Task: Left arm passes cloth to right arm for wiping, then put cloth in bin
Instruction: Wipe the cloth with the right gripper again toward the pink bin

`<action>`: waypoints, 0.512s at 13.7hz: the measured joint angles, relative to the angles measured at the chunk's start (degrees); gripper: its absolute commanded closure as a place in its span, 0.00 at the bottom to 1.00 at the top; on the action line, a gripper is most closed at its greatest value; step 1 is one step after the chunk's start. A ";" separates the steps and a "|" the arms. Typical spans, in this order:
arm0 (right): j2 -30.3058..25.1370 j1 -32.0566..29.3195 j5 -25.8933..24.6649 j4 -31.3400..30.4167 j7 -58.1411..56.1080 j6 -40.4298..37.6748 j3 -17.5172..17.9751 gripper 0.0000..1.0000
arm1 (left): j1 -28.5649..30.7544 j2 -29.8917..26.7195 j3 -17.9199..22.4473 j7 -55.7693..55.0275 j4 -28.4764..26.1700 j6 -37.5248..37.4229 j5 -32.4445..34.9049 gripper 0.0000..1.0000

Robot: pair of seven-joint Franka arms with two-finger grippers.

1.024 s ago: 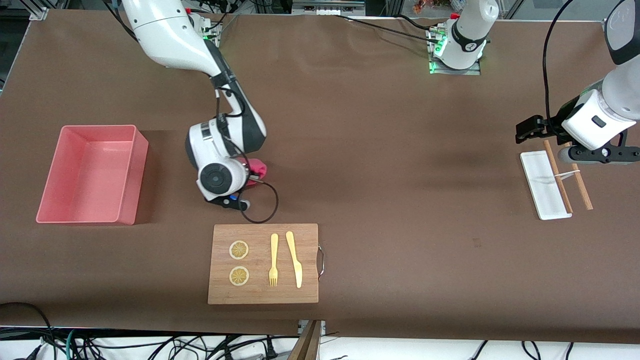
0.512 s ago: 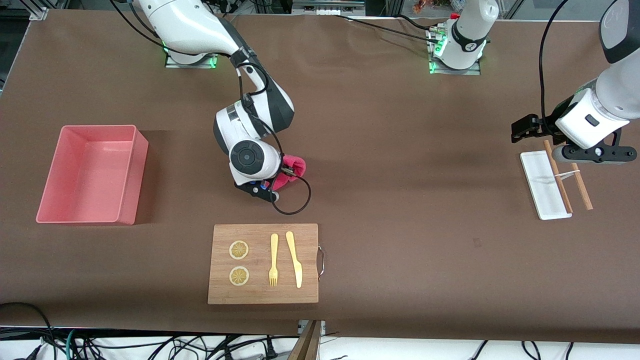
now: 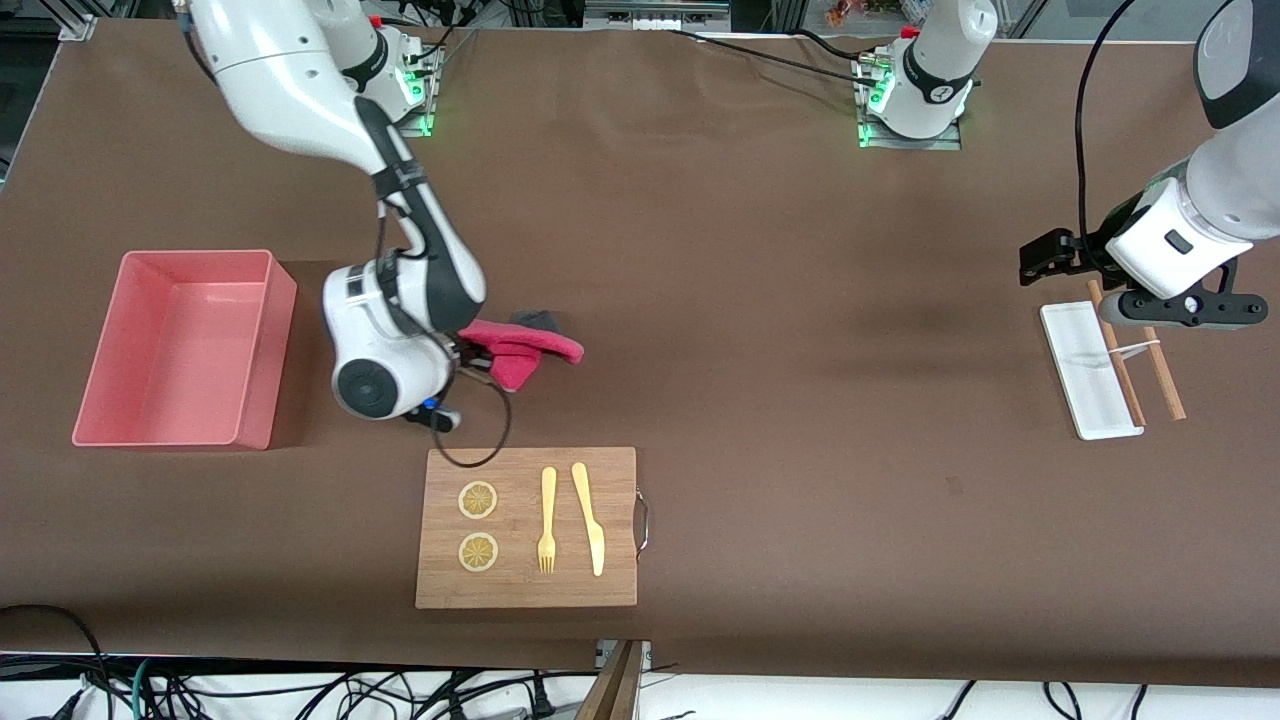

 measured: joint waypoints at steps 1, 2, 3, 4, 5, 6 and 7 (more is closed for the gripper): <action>0.13 -1.21 -1.39 -0.24 -1.31 -0.05 -0.01 1.00 | 0.00 0.01 0.00 0.00 0.00 0.00 0.00 0.00; 0.21 -1.94 -3.00 -0.40 -2.29 -0.06 0.00 1.00 | 0.00 0.03 0.00 -0.01 0.00 -0.01 0.00 0.00; 0.24 -2.41 -4.38 -0.48 -3.62 -0.06 -0.01 1.00 | 0.00 0.05 0.00 -0.04 0.00 -0.02 0.00 0.00; 0.23 -2.92 -5.59 -0.48 -5.25 -0.10 -0.02 1.00 | 0.00 0.07 -0.01 -0.04 0.00 -0.02 0.00 0.00; 0.23 -3.61 -6.63 -0.48 -7.03 -0.26 -0.04 1.00 | -0.03 0.08 -0.07 -0.12 0.00 -0.02 0.00 0.00; 0.23 -4.57 -7.77 -0.48 -8.79 -0.52 -0.10 1.00 | -0.18 0.08 -0.21 -0.41 0.00 -0.04 0.00 0.00; 0.23 -5.71 -8.70 -0.48 -10.47 -0.76 -0.16 1.00 | -0.40 0.10 -0.37 -0.91 0.00 -0.07 0.00 0.00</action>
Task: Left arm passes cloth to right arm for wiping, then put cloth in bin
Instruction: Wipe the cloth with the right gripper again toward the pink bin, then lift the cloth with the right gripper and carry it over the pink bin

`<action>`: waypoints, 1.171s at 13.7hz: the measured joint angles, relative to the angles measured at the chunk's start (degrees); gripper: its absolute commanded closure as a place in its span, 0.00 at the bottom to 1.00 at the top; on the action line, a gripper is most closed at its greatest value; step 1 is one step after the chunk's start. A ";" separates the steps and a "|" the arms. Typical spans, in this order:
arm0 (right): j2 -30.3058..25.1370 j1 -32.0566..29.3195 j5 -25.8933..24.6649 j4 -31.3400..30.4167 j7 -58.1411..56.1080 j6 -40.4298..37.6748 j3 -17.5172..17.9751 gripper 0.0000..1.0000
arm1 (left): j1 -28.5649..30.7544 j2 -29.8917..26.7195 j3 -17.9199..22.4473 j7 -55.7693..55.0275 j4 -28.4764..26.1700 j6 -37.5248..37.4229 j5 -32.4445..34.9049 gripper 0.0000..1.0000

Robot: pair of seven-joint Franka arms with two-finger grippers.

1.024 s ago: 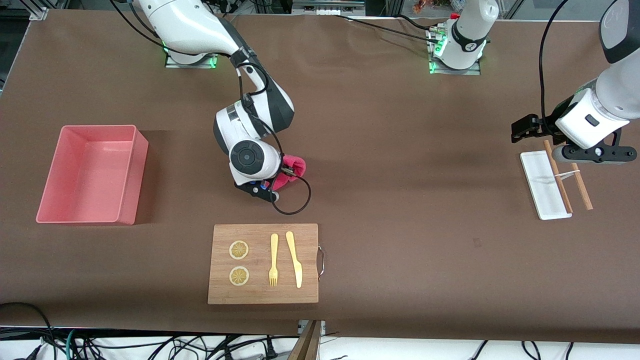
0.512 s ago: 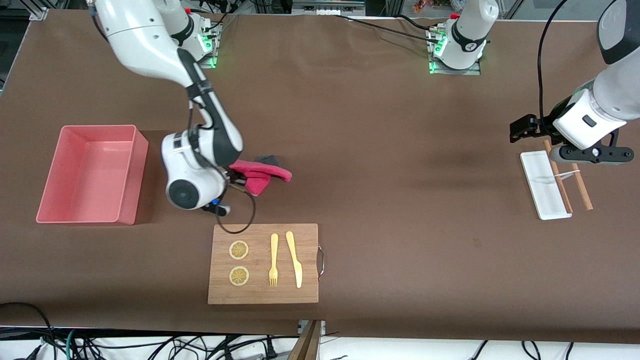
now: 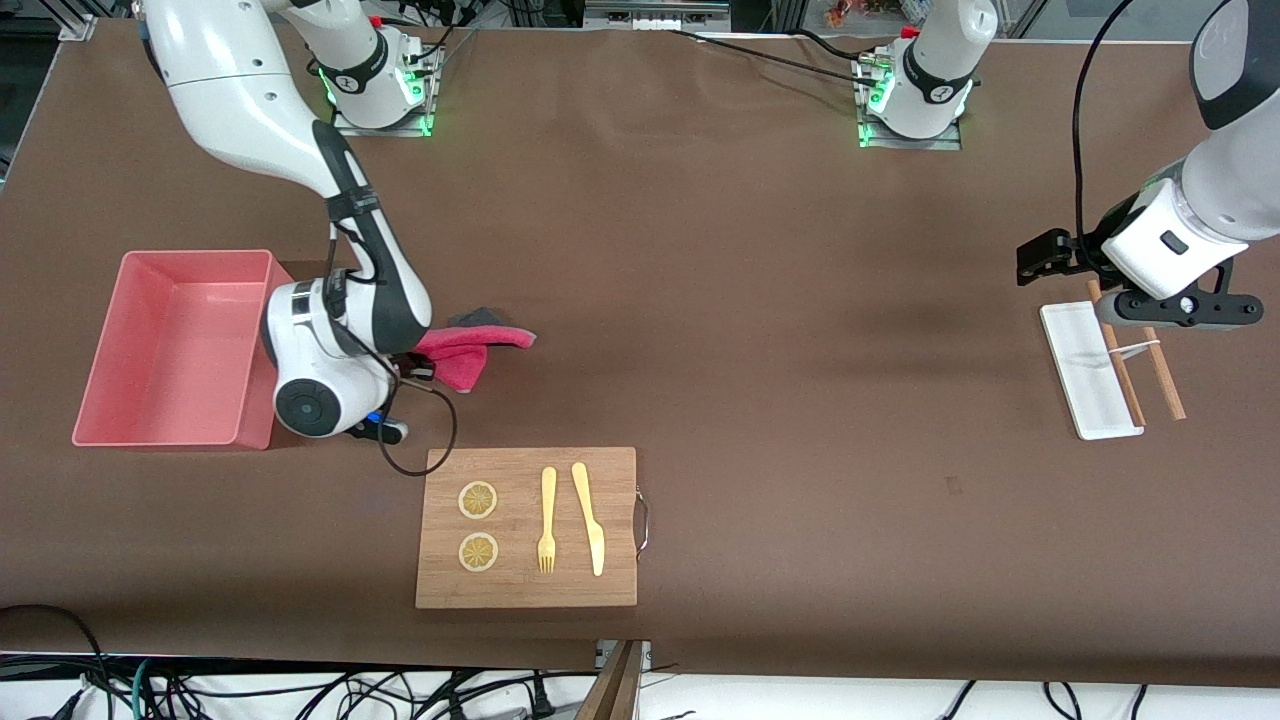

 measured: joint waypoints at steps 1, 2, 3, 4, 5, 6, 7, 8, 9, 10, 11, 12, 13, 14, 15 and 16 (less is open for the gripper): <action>0.00 -1.24 -1.02 0.00 -2.01 -0.20 -0.05 1.00 | -0.14 0.04 -0.16 -0.45 0.00 -0.03 0.00 0.00; -0.01 -2.43 -2.02 0.01 -4.21 -0.33 -0.14 1.00 | -0.21 0.18 -0.32 -0.60 0.00 -0.06 0.00 0.00; -0.06 -3.41 -2.84 0.04 -6.62 -0.37 -0.45 1.00 | -0.22 0.39 -0.39 -0.66 0.00 -0.10 0.00 0.00; -0.20 -3.96 -3.30 0.17 -9.32 -0.42 -1.20 1.00 | -0.22 0.60 -0.41 -0.67 0.00 -0.10 0.00 0.00; -0.64 -4.17 -3.39 0.41 -12.09 -0.91 -2.26 1.00 | -0.22 0.80 -0.40 -0.68 0.00 -0.10 0.00 0.00; -1.34 -4.25 -3.42 0.92 -14.05 -2.24 -3.18 1.00 | -0.22 1.09 -0.41 -0.69 0.00 -0.10 0.00 0.00; -2.29 -4.28 -3.60 1.78 -15.12 -4.21 -3.75 1.00 | -0.22 1.46 -0.41 -0.70 0.00 -0.10 0.00 0.00; -3.48 -4.28 -4.09 2.94 -15.51 -6.84 -3.92 1.00 | -0.22 1.78 -0.43 -0.70 0.00 -0.10 0.00 0.00; -5.13 -4.20 -4.90 4.43 -15.61 -10.46 -3.91 1.00 | -0.22 2.02 -0.45 -0.70 0.00 -0.10 0.00 0.00; -6.93 -4.08 -5.59 5.83 -15.88 -14.01 -3.89 1.00 | -0.25 2.08 -0.52 -0.70 0.00 -0.10 0.00 0.00; -8.89 -4.00 -5.95 7.12 -16.64 -17.43 -3.89 1.00 | -0.36 2.08 -0.74 -0.70 0.00 -0.10 0.00 0.00; -10.84 -3.99 -6.06 8.28 -17.87 -20.51 -3.89 1.00 | -0.54 2.09 -1.05 -0.74 0.00 -0.10 0.00 0.00; -12.76 -3.99 -6.22 9.38 -19.06 -23.24 -3.90 1.00 | -0.76 2.10 -1.23 -0.86 0.00 -0.12 0.00 0.00; -14.47 -4.00 -6.72 10.65 -20.66 -25.75 -4.07 1.00 | -0.95 2.10 -1.25 -0.99 0.00 -0.25 0.00 0.00; -15.80 -3.98 -7.83 11.90 -22.88 -28.14 -4.72 1.00 | -0.98 2.12 -1.25 -1.21 0.00 -0.68 0.00 0.00; -16.63 -3.96 -8.95 12.98 -26.07 -30.31 -6.13 1.00 | -0.97 2.16 -1.23 -1.73 -0.01 -1.19 0.00 0.00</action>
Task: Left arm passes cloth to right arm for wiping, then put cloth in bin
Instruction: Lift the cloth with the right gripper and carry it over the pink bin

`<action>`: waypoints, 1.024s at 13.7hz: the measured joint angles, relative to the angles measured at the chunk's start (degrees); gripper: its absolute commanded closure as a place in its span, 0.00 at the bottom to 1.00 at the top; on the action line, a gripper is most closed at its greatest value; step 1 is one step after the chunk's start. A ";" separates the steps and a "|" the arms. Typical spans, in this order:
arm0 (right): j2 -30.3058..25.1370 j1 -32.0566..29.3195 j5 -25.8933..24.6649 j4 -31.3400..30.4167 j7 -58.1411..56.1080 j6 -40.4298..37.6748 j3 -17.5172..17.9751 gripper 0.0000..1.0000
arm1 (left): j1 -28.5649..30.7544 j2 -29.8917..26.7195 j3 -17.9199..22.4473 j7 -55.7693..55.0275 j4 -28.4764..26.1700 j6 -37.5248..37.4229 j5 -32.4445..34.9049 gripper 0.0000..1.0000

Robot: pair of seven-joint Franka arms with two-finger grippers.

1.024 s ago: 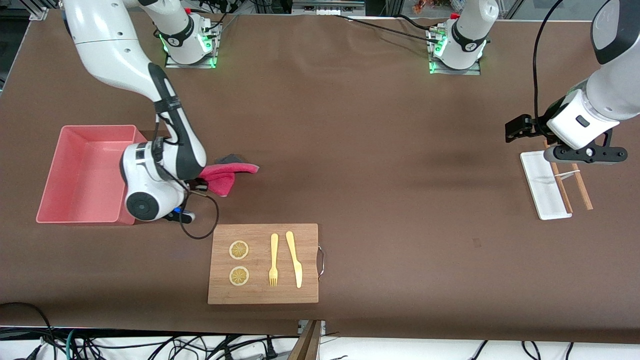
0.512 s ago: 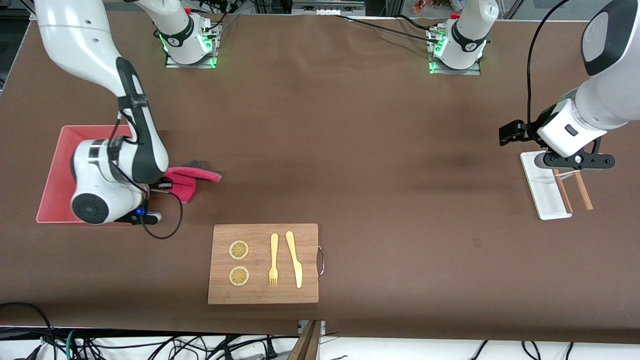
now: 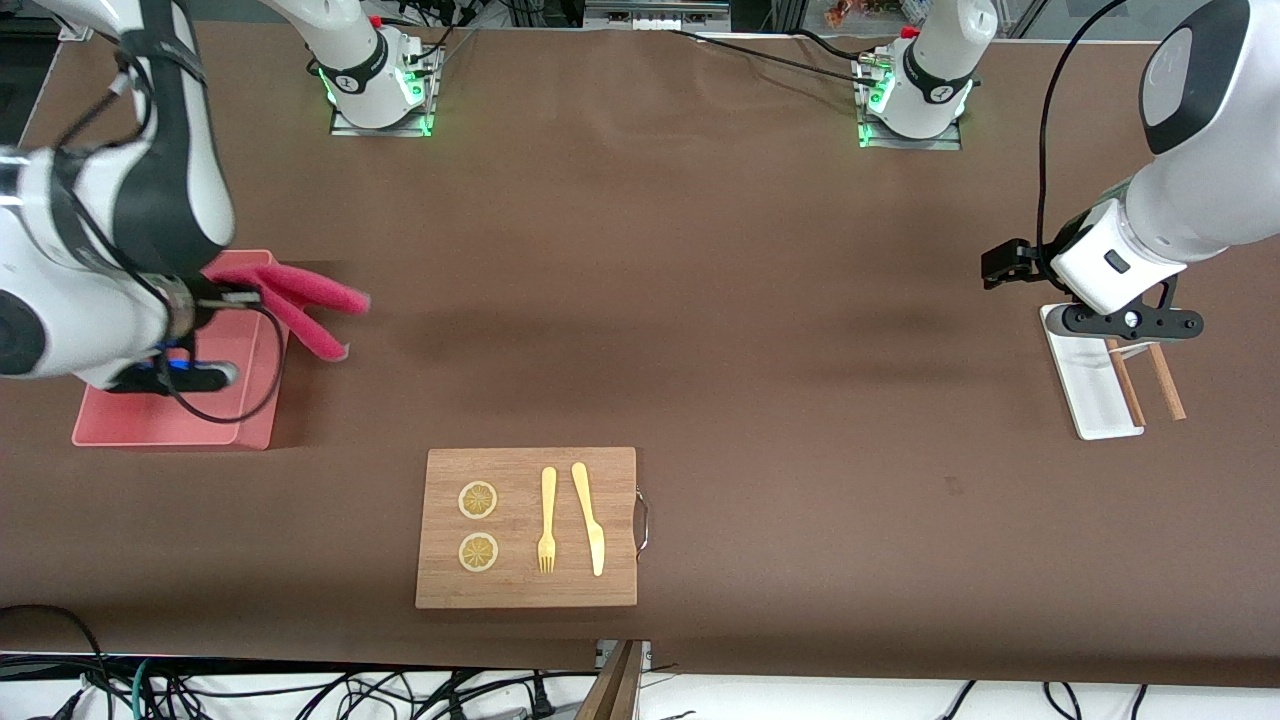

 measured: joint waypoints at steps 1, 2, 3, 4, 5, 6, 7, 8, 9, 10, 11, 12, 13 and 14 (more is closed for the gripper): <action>-0.42 -0.03 -0.70 0.86 -4.01 -1.56 -2.22 1.00 | -0.02 0.05 0.00 -0.86 0.00 -0.11 0.00 0.00; -0.51 -0.12 -0.95 1.30 -8.09 -2.18 -5.00 1.00 | -0.09 0.08 -0.02 -1.51 0.00 -0.13 0.00 0.00; -0.45 -0.29 -0.99 1.33 -11.95 -2.24 -7.76 1.00 | -0.18 0.08 -0.04 -2.14 0.00 -0.14 0.00 0.00; -0.28 -0.52 -1.26 1.33 -15.35 -2.24 -10.17 1.00 | -0.27 0.08 -0.06 -2.40 0.00 -0.14 0.00 0.00; -0.03 -0.77 -1.95 1.33 -18.23 -2.22 -12.03 1.00 | -0.31 0.08 -0.08 -2.53 0.01 -0.14 0.00 0.00; 0.29 -1.08 -2.81 1.33 -20.39 -2.09 -13.20 1.00 | -0.33 0.08 -0.12 -2.60 0.02 -0.14 0.00 0.00; 0.65 -1.77 -3.35 1.26 -21.68 -1.64 -13.61 1.00 | -0.34 0.08 -0.23 -2.65 0.02 -0.14 0.00 0.00; 1.14 -2.80 -3.46 1.04 -22.75 -0.89 -13.69 1.00 | -0.34 0.08 -0.48 -2.73 0.04 -0.14 0.00 0.00; 1.79 -3.89 -3.46 0.57 -23.81 0.26 -13.71 1.00 | -0.36 0.08 -0.70 -2.95 0.08 -0.21 0.00 0.00; 2.56 -5.04 -3.46 -0.30 -25.04 1.82 -13.72 1.00 | -0.36 0.08 -0.74 -3.15 0.14 -0.41 0.00 0.00; 3.45 -6.13 -3.46 -1.48 -26.14 3.88 -13.72 1.00 | -0.30 0.08 -0.70 -3.21 0.18 -0.56 0.00 0.00; 4.44 -7.04 -3.45 -2.81 -27.18 6.13 -13.72 1.00 | -0.22 0.08 -0.67 -3.22 0.22 -0.70 0.00 0.00; 5.48 -7.86 -3.45 -4.19 -27.95 8.57 -13.72 1.00 | -0.20 0.07 -0.65 -3.22 0.28 -0.78 0.00 0.00; 6.48 -8.56 -3.45 -5.47 -28.33 10.90 -13.72 1.00 | -0.24 0.08 -0.72 -3.22 0.34 -0.86 0.00 0.00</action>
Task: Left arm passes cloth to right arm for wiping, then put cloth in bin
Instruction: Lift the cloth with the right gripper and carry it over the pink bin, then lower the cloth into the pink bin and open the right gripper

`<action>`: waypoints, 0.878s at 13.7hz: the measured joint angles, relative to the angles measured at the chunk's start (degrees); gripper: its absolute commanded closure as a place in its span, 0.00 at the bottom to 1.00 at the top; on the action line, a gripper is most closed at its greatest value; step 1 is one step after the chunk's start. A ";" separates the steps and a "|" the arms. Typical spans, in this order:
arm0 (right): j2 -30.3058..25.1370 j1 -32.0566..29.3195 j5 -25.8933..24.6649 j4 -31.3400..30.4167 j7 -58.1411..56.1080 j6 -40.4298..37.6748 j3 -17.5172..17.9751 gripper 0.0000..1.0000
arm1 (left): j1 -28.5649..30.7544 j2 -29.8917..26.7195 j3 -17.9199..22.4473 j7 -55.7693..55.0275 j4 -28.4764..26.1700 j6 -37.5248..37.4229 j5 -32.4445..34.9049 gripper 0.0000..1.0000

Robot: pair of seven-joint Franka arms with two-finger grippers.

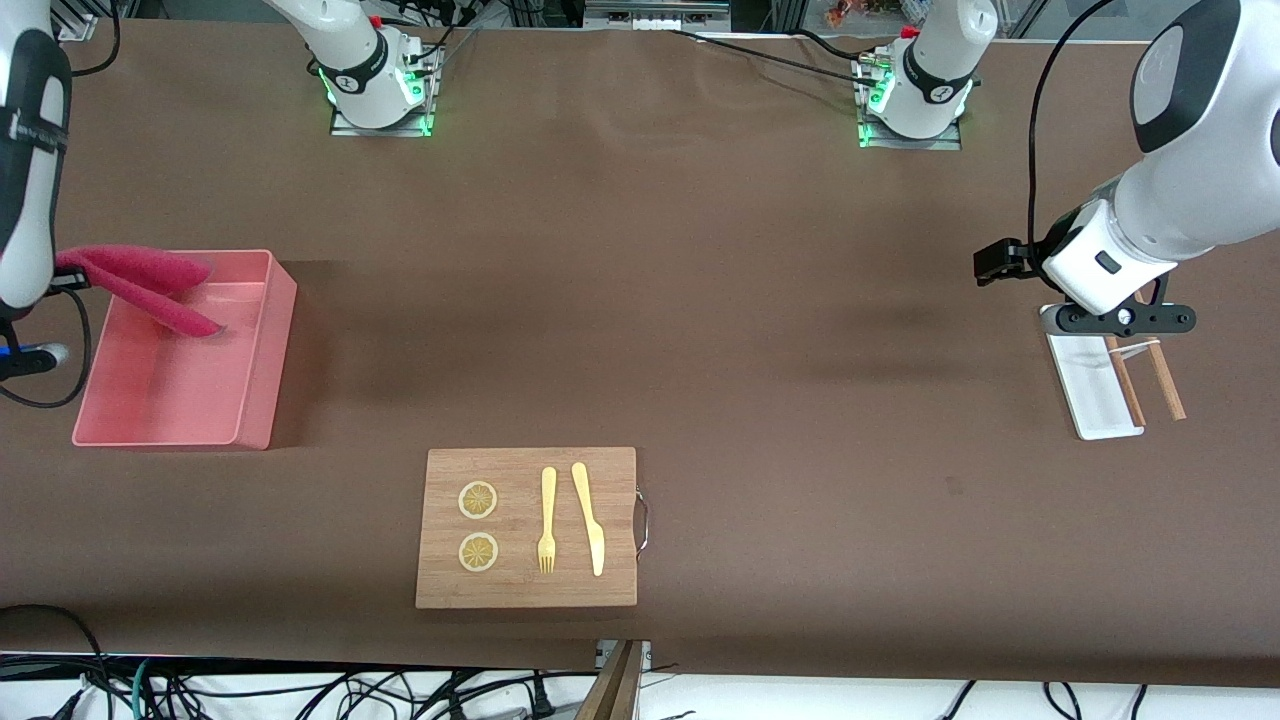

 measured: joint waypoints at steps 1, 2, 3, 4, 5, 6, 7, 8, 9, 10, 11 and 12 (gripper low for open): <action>0.99 -0.49 0.25 -1.02 -0.17 1.96 0.01 1.00 | -0.09 0.00 -0.12 -0.17 0.05 -0.14 0.00 0.00; 1.86 -0.79 0.90 -1.69 -0.23 3.46 0.01 1.00 | -0.14 0.00 -0.25 -0.70 0.06 -0.30 0.00 0.00; 2.73 -0.97 1.86 -2.08 -0.24 4.73 0.03 1.00 | -0.17 0.00 -0.33 -1.46 0.06 -0.38 0.00 0.00; 3.60 -1.03 2.78 -2.29 -0.25 6.06 0.04 1.00 | -0.16 0.00 -0.34 -1.84 0.07 -0.40 0.04 0.00; 4.43 -1.02 3.50 -2.40 -0.25 7.40 0.12 1.00 | -0.15 0.00 -0.32 -2.02 0.08 -0.40 0.36 0.00; 5.28 -1.02 4.09 -2.43 -0.25 8.53 0.34 1.00 | -0.16 0.00 -0.32 -2.08 0.11 -0.40 1.12 0.00; 6.05 -0.98 4.90 -2.44 -0.25 9.40 0.60 1.00 | -0.25 0.00 -0.37 -2.17 0.18 -0.40 1.56 0.00; 6.88 -0.92 5.89 -2.44 -0.25 10.18 0.85 1.00 | -0.48 0.00 -0.51 -2.50 0.27 -0.49 1.64 0.00; 7.59 -0.87 6.68 -2.48 -0.25 11.04 1.00 1.00 | -0.70 0.00 -0.69 -3.02 0.31 -0.70 1.71 0.00; 8.34 -0.86 7.44 -2.59 -0.25 12.22 1.23 1.00 | -0.85 0.00 -0.77 -3.44 0.34 -0.81 1.76 0.00; 9.02 -0.86 8.13 -2.75 -0.25 13.24 1.58 1.00 | -0.92 0.00 -0.77 -3.55 0.38 -0.82 1.78 0.00; 9.55 -0.85 8.78 -3.05 -0.25 14.09 1.93 1.00 | -1.00 0.00 -0.78 -3.62 0.42 -0.84 1.79 0.00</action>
